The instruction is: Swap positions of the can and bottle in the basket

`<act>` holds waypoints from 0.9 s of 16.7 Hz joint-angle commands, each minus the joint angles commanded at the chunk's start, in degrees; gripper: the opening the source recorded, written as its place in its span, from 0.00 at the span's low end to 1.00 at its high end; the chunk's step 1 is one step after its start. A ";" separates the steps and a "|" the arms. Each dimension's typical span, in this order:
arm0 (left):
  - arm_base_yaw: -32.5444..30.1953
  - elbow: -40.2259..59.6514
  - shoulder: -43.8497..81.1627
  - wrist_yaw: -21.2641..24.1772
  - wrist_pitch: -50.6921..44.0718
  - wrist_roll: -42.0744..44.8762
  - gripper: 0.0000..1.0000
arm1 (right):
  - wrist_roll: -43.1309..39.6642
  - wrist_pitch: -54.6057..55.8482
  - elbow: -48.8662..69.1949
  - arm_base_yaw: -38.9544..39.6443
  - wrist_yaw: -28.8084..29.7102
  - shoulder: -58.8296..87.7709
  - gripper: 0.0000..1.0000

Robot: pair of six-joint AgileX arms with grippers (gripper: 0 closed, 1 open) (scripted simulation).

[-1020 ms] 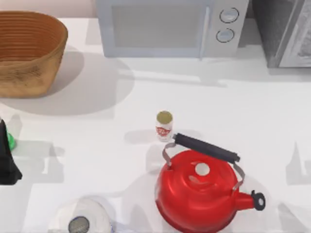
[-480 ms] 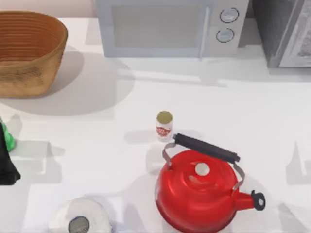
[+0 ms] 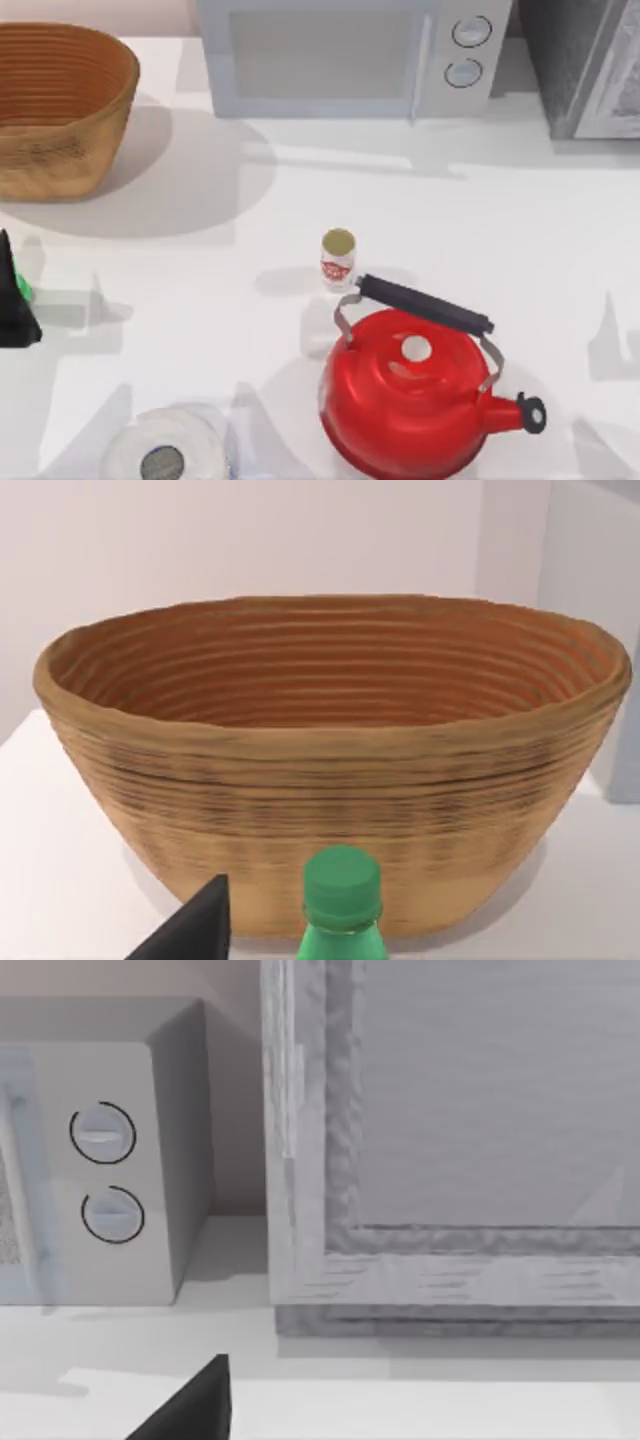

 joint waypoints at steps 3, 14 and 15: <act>2.45 -0.26 16.83 2.66 12.01 0.92 1.00 | 0.00 0.00 0.00 0.00 0.00 0.00 1.00; 9.25 0.04 61.14 10.04 45.92 3.65 1.00 | 0.00 0.00 0.00 0.00 0.00 0.00 1.00; 9.46 0.12 62.17 10.26 47.02 3.75 1.00 | 0.00 0.00 0.00 0.00 0.00 0.00 1.00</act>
